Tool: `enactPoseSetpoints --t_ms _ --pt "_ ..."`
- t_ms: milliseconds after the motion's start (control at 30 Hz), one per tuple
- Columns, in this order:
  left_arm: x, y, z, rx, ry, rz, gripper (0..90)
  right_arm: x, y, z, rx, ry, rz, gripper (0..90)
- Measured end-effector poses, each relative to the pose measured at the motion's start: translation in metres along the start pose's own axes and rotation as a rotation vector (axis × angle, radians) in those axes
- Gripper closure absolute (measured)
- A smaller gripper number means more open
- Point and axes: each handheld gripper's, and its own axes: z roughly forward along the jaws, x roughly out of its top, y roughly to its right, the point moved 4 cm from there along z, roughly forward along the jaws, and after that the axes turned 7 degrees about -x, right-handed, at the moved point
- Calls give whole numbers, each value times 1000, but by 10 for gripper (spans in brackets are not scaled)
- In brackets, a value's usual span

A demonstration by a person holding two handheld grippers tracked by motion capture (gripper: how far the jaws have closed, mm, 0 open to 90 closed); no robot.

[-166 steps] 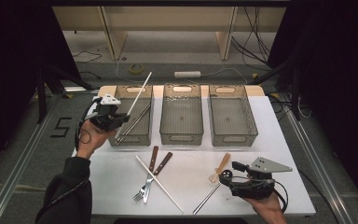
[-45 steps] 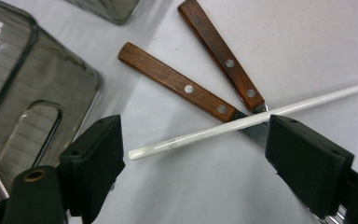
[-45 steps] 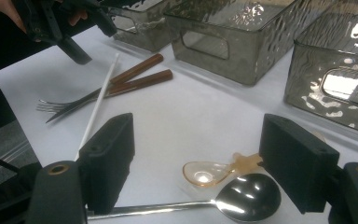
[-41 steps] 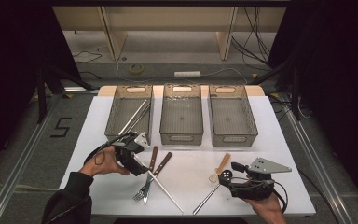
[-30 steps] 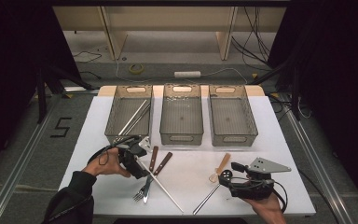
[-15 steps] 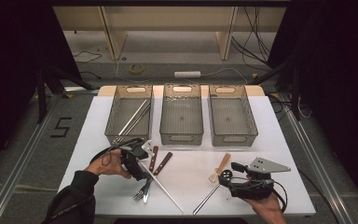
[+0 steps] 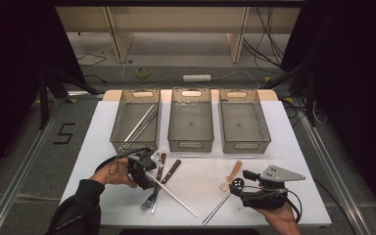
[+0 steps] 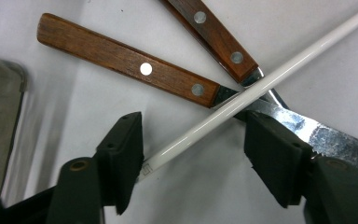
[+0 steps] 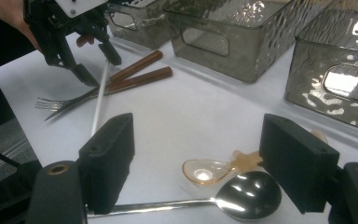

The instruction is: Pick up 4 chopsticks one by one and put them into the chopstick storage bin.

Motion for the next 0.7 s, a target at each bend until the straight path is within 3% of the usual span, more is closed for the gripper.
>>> enactPoseSetpoints --t_ms 433,467,700 --pt "-2 4 0 -1 -33 53 567 0 0 0 -1 -1 1 276" --pt "-2 4 -1 -2 -42 70 578 0 0 0 -1 -1 2 276" --pt "-2 7 0 -15 -37 104 664 0 0 0 -2 1 1 276"
